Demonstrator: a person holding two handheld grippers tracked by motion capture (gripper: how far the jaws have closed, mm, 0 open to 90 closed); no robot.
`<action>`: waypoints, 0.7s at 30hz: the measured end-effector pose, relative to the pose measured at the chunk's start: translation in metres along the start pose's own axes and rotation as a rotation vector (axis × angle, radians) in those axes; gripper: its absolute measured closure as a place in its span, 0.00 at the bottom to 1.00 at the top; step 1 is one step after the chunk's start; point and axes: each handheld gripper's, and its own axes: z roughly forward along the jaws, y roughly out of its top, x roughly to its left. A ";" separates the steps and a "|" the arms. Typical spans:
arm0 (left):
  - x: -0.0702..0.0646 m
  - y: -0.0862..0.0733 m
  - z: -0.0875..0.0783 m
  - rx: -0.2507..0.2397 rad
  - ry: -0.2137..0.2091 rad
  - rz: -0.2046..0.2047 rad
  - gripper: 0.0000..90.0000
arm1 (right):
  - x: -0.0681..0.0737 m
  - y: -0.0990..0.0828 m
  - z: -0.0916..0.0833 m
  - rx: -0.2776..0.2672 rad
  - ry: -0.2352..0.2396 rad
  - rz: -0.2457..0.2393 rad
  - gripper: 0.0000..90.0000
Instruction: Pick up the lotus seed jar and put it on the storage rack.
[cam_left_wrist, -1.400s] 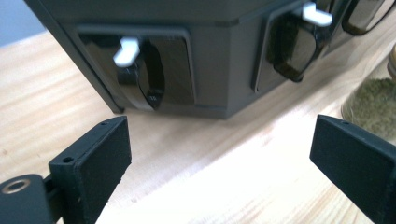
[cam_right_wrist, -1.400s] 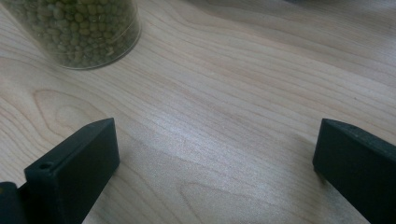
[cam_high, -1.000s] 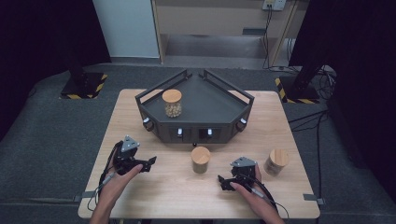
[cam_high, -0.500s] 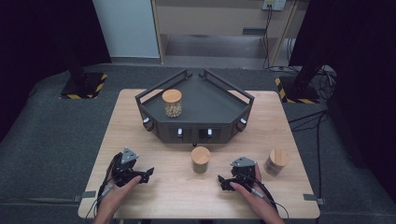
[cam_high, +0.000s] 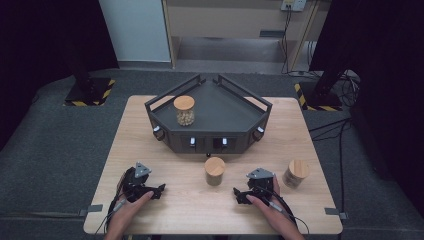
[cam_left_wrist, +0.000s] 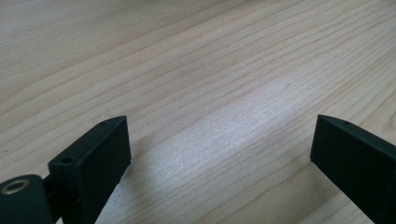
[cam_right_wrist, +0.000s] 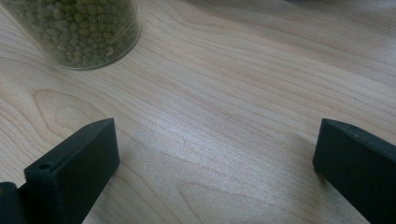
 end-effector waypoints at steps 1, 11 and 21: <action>-0.001 -0.001 0.001 -0.003 0.001 0.000 0.05 | 0.000 0.000 0.000 0.000 0.000 0.000 0.00; -0.002 -0.005 0.007 -0.028 0.004 0.001 0.02 | 0.000 0.000 0.000 0.000 0.000 0.000 0.00; -0.005 -0.005 0.007 -0.028 0.015 -0.006 0.02 | 0.000 0.000 0.000 0.000 0.002 -0.001 0.01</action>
